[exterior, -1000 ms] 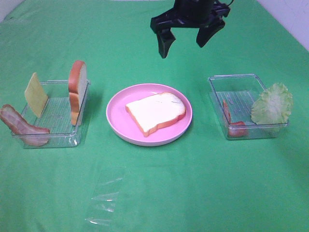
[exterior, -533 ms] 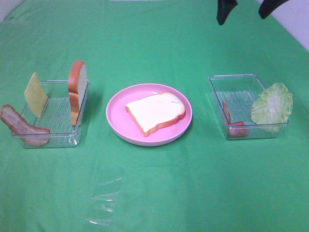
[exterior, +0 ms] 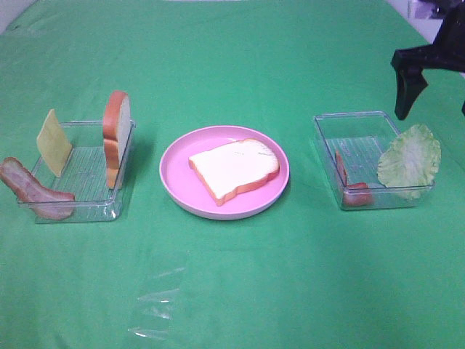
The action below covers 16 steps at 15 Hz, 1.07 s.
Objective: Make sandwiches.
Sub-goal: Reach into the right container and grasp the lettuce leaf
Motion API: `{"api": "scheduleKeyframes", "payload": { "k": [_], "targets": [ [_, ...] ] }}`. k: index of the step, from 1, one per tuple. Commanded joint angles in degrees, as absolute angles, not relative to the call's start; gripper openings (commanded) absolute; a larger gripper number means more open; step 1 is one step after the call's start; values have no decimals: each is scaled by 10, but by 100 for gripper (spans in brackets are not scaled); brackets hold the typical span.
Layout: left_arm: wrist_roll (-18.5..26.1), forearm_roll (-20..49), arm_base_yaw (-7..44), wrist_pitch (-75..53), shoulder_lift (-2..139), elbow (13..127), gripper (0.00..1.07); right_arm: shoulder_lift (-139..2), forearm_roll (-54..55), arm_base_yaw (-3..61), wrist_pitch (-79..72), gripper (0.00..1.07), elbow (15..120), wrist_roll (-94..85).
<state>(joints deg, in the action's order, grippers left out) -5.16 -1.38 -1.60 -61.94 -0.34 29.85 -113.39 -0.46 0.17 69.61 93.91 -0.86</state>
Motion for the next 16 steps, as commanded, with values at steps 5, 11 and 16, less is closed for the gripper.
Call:
{"api": "scheduleKeyframes", "payload": {
  "k": [5, 11, 16],
  "targets": [
    [-52, -14, -14, -618, -5, 297, 100, -1138, 0, -1, 577, 93, 818, -10],
    [-52, -14, -14, -618, -5, 297, 100, -1140, 0, -1, 544, 72, 818, 17],
    [-52, -14, -14, -618, -5, 297, 100, -1149, 0, -1, 544, 38, 818, 29]
  ]
}}
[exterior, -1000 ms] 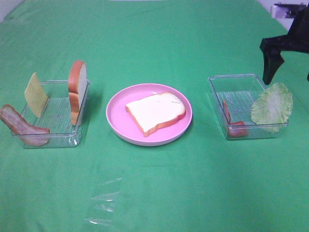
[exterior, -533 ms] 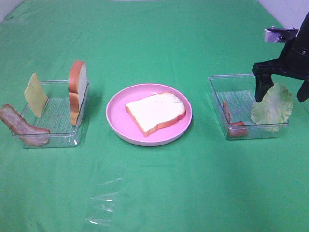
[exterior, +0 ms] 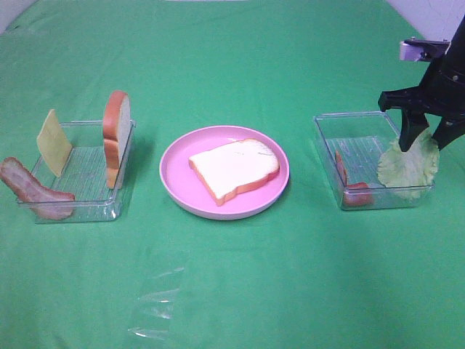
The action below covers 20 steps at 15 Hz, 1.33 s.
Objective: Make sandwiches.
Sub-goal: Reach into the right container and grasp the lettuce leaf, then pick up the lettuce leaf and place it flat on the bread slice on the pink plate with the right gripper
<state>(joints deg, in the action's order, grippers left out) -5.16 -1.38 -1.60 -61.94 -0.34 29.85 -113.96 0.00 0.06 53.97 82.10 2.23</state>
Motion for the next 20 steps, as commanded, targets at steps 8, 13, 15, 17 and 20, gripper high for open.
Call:
{"api": "scheduleKeyframes", "payload": {
  "k": [8, 13, 15, 17, 20],
  "targets": [
    [-52, -14, -14, -618, -5, 297, 100, -1153, 0, 1, 550, 0, 818, 19],
    [-52, -14, -14, -618, -5, 297, 100, -1108, 0, 1, 551, 0, 819, 18],
    [-52, -14, -14, -618, -5, 297, 100, -1084, 6, 2, 551, 0, 820, 18],
    [-52, -14, -14, -618, -5, 297, 100, -1048, 20, 2, 550, 0, 820, 13],
    [-52, -14, -14, -618, -5, 297, 100, -1000, 81, 3, 540, 0, 822, -17]
  ]
}}
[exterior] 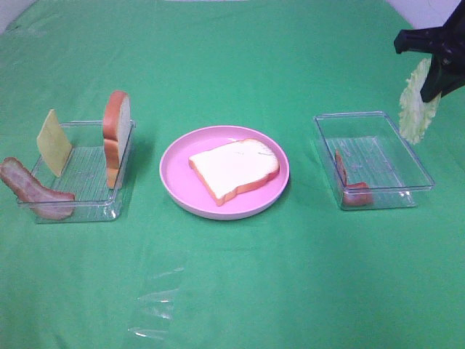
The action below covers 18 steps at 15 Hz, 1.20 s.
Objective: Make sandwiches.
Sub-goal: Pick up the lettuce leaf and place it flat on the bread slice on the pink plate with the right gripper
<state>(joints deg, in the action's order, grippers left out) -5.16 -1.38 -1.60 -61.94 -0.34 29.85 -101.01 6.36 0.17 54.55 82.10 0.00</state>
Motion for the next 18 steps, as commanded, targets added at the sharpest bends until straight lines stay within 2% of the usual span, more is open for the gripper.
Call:
{"api": "scheduleKeyframes", "payload": {
  "k": [1, 5, 6, 9, 12, 18],
  "targets": [
    [-52, -14, -14, -618, -5, 297, 100, -996, 86, 11, 536, 0, 822, -25],
    [-52, -14, -14, -618, -5, 297, 100, -996, 93, 89, 505, 0, 822, -27],
    [-52, -14, -14, -618, -5, 297, 100, -996, 124, 148, 472, 0, 822, -27],
    [-52, -14, -14, -618, -5, 297, 100, -1008, 186, 225, 404, 0, 822, -27],
    [-52, -14, -14, -618, -5, 297, 100, -1039, 217, 274, 363, 0, 822, -29],
    [-52, -14, -14, -618, -5, 297, 100, -1155, 308, 288, 333, 0, 822, -89]
  ]
}}
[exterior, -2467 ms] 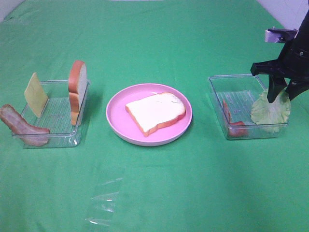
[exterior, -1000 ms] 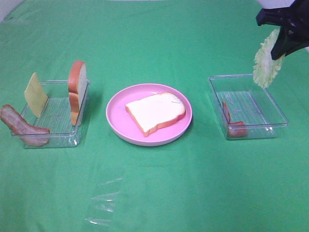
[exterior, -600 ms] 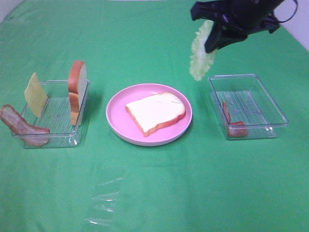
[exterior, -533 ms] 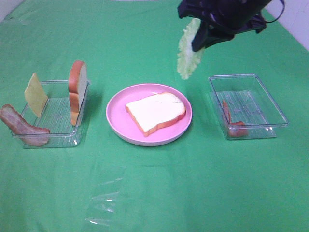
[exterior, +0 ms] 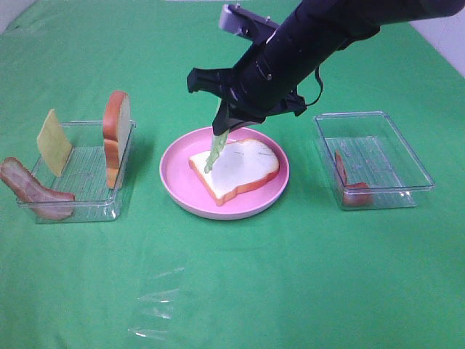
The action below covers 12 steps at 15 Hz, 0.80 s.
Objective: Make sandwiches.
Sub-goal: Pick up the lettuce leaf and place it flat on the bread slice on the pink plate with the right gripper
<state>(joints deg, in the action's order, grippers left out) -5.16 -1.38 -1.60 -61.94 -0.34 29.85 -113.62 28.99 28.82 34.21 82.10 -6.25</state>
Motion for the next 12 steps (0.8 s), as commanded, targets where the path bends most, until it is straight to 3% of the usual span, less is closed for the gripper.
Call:
{"api": "scheduleKeyframes", "payload": {
  "k": [1, 9, 11, 12],
  "targets": [
    [-52, -14, -14, -618, -5, 297, 100, -1167, 309, 287, 333, 0, 822, -97],
    [-52, -14, -14, -618, -5, 297, 100, -1196, 120, 286, 325, 0, 822, 28],
    [-52, -14, -14, -618, -5, 297, 100, -1196, 119, 286, 326, 10, 822, 44],
    [-52, -14, -14, -618, -5, 297, 100, -1194, 119, 286, 328, 27, 822, 44]
  ]
}}
